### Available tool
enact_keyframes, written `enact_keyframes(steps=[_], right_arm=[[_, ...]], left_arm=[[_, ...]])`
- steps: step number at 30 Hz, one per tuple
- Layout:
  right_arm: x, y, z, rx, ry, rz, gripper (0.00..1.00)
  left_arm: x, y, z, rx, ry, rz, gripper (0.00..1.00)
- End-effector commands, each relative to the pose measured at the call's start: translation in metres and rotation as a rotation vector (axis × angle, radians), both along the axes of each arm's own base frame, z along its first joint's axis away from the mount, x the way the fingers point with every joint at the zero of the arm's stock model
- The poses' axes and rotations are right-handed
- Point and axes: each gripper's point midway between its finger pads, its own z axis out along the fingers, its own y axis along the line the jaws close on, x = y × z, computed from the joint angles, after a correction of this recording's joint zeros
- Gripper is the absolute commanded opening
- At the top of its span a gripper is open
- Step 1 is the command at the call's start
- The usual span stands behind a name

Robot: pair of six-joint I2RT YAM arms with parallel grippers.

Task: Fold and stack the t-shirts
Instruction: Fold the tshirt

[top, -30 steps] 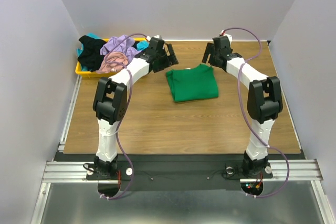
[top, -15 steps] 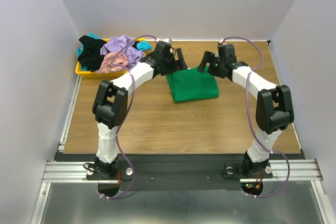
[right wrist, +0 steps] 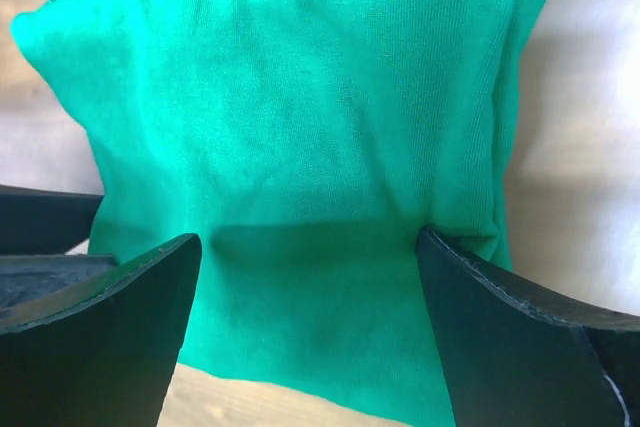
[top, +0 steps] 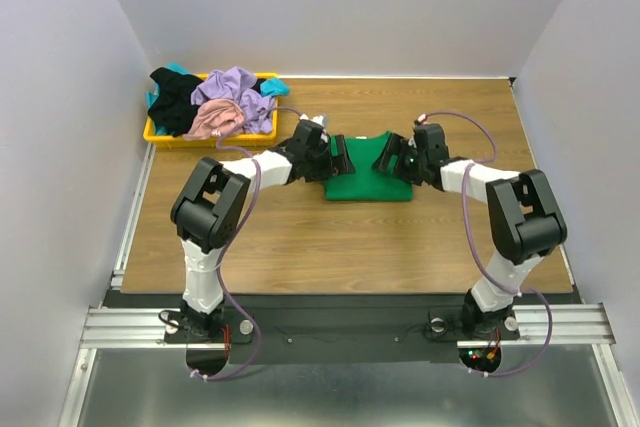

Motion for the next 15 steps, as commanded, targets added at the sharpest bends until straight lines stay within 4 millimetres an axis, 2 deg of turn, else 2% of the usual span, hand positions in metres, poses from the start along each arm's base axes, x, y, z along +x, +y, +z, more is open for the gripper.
enact_keyframes(steps=[1, 2, 3, 4, 5, 7, 8, 11, 15], right_arm=[[-0.077, 0.007, -0.045, -0.009, 0.205, 0.010, 0.95], [-0.082, 0.006, -0.044, -0.014, 0.203, 0.004, 0.95], [-0.090, 0.007, -0.045, -0.021, 0.207, -0.005, 0.95], [-0.100, 0.005, -0.041, -0.021, 0.198, -0.004, 0.95], [-0.108, 0.007, -0.042, -0.035, 0.195, 0.002, 0.95], [-0.119, 0.008, -0.037, -0.031, 0.184, -0.004, 0.95], [-0.131, 0.007, -0.035, -0.024, 0.179, 0.002, 0.95], [-0.150, 0.012, -0.031, -0.006, 0.175, 0.020, 0.95], [-0.156, 0.027, -0.003, 0.038, 0.097, 0.086, 0.95]], left_arm=[[-0.047, -0.007, -0.004, 0.001, -0.005, -0.067, 0.98], [-0.052, -0.005, -0.006, 0.004, 0.001, -0.062, 0.98], [-0.068, 0.002, -0.020, 0.030, 0.032, -0.064, 0.98], [-0.073, 0.006, -0.017, 0.024, 0.029, -0.051, 0.98], [-0.087, 0.018, -0.033, 0.057, 0.061, -0.030, 0.98], [-0.101, 0.027, -0.038, 0.069, 0.078, -0.013, 0.98], [-0.115, 0.033, -0.042, 0.079, 0.086, -0.009, 0.98], [-0.137, 0.037, -0.038, 0.067, 0.091, 0.004, 0.98], [-0.145, 0.023, -0.009, 0.022, 0.023, -0.039, 0.98]])
